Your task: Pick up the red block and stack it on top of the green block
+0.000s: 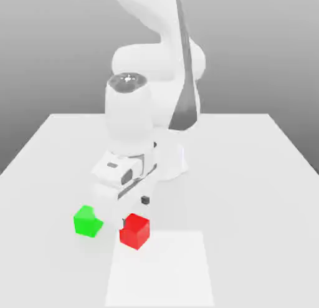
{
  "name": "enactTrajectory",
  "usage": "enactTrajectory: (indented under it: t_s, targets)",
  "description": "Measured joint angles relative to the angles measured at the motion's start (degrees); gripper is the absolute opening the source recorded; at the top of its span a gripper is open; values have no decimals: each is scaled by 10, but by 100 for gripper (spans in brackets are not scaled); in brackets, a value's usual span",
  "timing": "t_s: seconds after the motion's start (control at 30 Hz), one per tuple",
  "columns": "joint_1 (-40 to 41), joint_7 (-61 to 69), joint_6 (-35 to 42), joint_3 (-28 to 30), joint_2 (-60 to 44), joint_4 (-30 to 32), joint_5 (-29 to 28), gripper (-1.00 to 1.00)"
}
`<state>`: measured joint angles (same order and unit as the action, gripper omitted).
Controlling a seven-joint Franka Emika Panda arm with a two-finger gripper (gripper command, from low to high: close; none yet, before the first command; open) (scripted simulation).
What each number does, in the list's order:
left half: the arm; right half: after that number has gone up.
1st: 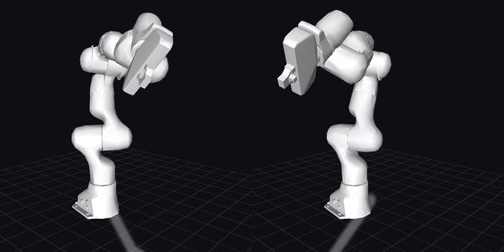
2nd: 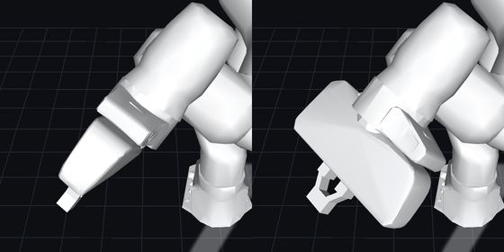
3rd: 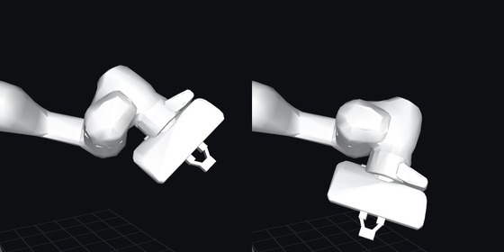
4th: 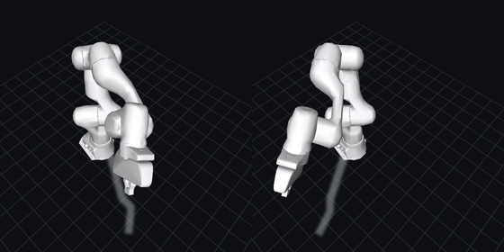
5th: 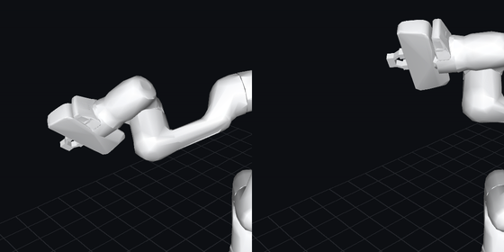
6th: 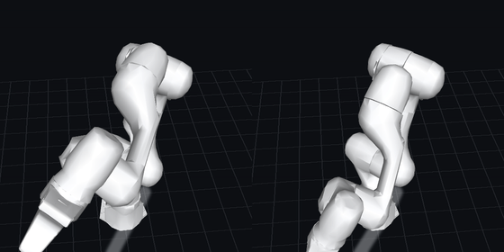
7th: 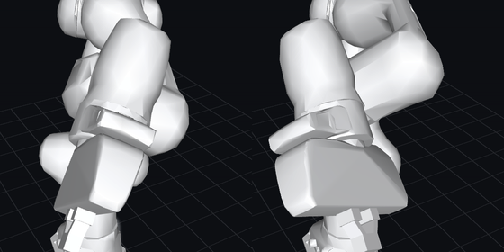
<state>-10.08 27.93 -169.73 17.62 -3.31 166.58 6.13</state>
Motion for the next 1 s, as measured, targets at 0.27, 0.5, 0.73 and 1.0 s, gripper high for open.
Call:
enactTrajectory:
  t_s: [0.27, 0.5, 0.73, 1.0]
  targets:
    - [96, 63, -60, -114, -73, -12, 85, -100]
    - [74, -14, 1, -63, 1, 1, -21, -100]
    - [111, -2, 91, -50, 108, 14, -120, -100]
    - [137, 205, 127, 9, 151, 17, -179, -100]
